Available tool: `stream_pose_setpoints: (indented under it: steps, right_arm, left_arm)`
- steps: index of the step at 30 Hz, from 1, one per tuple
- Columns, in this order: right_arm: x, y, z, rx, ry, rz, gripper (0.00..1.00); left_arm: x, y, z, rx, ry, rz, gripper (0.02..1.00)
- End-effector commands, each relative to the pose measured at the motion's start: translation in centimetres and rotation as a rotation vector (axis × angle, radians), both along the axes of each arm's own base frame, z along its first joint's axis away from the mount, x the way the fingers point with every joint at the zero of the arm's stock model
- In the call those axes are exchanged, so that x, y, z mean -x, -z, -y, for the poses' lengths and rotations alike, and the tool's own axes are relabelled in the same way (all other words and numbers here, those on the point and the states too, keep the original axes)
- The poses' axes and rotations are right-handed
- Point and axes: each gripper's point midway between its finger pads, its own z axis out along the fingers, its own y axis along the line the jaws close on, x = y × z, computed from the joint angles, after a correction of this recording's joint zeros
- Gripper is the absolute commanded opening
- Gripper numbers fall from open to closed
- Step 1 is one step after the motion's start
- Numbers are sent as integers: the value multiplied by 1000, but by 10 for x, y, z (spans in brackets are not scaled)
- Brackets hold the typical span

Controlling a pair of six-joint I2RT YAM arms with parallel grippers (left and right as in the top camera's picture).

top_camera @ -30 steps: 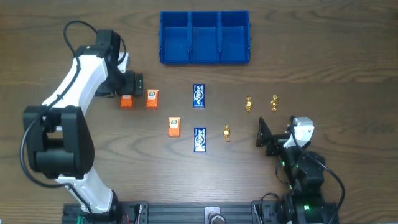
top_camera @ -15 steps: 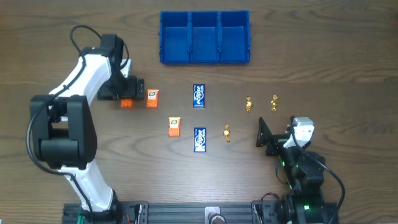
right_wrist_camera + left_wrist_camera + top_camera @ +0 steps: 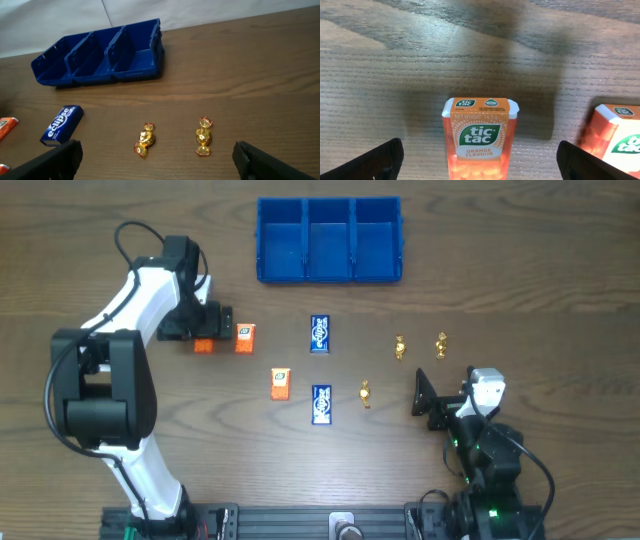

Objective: Sort Candies Into Trays

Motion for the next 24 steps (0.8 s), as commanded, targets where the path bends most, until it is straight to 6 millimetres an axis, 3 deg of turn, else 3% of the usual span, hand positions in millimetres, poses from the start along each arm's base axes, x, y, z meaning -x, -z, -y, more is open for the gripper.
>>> stream_pose_setpoints:
  steps: [1,8,16,24]
  right_arm:
    - [1,1,-2,-9,-10,-6,998]
    - [1,1,-2,-9,-10,-6,998]
    - [1,1,-2,-9,-10,-6,998]
    - [1,1,-2,-9,-10,-6,998]
  left_arm:
    - [-4,7,-6,-21,-17,-9,941]
    - [-3,8,-11,-21,-32,-15,847]
    - [-2,12,-10,-22,-46,-26,673]
    - [-2,12,-10,-20,-53,-27,617]
